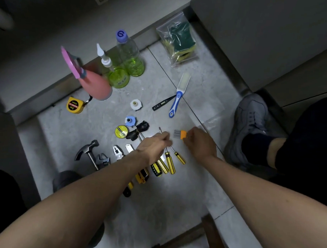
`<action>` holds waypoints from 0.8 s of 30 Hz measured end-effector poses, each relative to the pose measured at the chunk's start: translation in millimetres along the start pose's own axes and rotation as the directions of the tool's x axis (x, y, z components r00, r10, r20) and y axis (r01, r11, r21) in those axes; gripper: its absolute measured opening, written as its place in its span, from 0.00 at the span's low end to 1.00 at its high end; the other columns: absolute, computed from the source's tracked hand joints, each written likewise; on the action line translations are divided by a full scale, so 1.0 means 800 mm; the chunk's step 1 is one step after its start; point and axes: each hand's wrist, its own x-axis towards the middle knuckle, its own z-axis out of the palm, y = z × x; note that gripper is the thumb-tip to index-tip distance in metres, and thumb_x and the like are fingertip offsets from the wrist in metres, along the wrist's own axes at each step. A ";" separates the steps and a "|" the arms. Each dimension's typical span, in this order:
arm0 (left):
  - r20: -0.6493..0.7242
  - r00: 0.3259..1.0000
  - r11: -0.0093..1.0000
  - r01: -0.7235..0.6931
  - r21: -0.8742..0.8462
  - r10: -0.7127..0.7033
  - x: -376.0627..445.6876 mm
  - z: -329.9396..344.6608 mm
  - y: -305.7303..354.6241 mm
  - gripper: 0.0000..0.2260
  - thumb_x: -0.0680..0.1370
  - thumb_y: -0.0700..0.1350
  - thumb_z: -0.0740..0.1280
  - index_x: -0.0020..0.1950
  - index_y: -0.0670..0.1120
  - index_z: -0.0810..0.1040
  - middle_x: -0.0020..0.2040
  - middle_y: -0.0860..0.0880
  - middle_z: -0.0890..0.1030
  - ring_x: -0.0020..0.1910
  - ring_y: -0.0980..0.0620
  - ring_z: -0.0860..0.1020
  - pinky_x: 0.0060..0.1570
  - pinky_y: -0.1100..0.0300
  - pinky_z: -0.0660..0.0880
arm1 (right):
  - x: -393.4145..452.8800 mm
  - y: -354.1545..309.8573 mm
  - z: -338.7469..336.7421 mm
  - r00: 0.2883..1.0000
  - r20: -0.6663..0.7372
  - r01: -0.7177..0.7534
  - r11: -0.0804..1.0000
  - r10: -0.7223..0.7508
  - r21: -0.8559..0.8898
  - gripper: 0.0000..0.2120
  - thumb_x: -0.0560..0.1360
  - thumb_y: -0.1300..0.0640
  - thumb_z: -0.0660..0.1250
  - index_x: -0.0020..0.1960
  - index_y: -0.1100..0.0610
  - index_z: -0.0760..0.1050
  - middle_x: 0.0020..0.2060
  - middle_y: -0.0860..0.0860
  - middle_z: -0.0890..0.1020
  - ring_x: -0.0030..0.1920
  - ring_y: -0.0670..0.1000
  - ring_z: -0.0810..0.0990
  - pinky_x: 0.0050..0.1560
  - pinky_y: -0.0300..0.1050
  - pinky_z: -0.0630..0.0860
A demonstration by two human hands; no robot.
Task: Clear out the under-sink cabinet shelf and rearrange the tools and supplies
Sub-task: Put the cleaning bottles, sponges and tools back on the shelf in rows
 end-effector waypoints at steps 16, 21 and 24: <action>0.104 0.984 0.984 0.157 -0.084 -0.148 -0.002 -0.006 -0.014 0.04 0.78 0.43 0.64 0.52 0.46 0.76 0.56 0.46 0.76 0.53 0.43 0.77 0.51 0.46 0.75 | -0.063 0.017 0.061 0.981 0.137 -0.133 0.991 0.135 -0.024 0.11 0.75 0.46 0.69 0.42 0.52 0.74 0.47 0.50 0.82 0.49 0.57 0.81 0.43 0.45 0.74; 0.027 1.000 0.998 0.014 0.068 -0.016 -0.007 0.000 -0.027 0.06 0.79 0.43 0.67 0.55 0.48 0.77 0.56 0.50 0.72 0.57 0.49 0.73 0.48 0.52 0.77 | -0.061 0.010 0.058 0.981 0.147 -0.124 0.992 0.126 -0.028 0.12 0.73 0.45 0.70 0.41 0.52 0.73 0.44 0.49 0.82 0.48 0.56 0.81 0.42 0.44 0.72; 0.026 0.999 0.997 -0.023 0.076 0.021 -0.012 -0.003 -0.030 0.10 0.78 0.44 0.67 0.59 0.50 0.79 0.57 0.52 0.72 0.59 0.51 0.73 0.48 0.55 0.77 | -0.063 0.011 0.046 0.991 0.052 -0.115 0.989 0.120 -0.089 0.14 0.74 0.41 0.64 0.41 0.53 0.73 0.43 0.51 0.83 0.47 0.58 0.82 0.42 0.46 0.72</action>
